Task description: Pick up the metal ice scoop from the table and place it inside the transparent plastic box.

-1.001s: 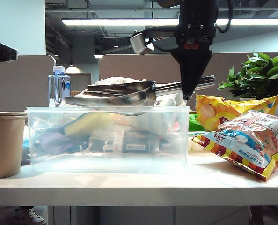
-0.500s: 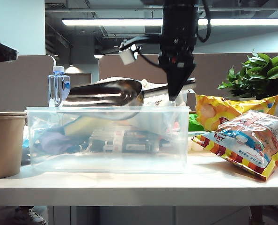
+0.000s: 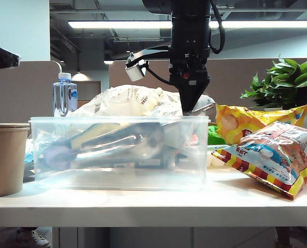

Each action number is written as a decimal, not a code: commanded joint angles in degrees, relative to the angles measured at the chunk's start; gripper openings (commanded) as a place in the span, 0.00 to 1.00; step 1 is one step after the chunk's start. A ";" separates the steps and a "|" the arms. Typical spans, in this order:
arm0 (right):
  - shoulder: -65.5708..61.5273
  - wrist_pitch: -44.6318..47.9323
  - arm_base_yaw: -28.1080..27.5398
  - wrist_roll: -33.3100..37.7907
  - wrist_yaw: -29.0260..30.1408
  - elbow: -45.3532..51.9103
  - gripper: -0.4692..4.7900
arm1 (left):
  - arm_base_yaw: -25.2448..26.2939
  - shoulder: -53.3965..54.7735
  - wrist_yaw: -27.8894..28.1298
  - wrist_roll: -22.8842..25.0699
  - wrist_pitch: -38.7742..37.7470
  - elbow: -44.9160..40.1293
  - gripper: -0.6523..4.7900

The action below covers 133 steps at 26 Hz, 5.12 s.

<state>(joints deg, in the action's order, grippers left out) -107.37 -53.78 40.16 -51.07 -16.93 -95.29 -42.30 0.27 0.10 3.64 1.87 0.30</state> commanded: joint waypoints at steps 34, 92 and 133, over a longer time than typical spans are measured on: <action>33.64 -1.66 -1.36 44.04 11.08 -0.37 0.08 | 37.16 0.02 -0.15 0.24 0.35 0.09 0.11; 107.21 49.44 -44.74 52.61 21.31 91.82 0.11 | 44.00 0.02 -0.31 0.24 0.37 0.09 0.11; 107.21 57.46 -39.50 52.85 15.78 94.86 0.11 | 44.00 0.02 -0.31 0.24 0.35 0.09 0.11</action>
<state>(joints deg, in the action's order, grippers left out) -0.16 2.33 0.62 1.61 -1.32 -0.32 1.72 0.23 0.03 3.64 1.65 0.30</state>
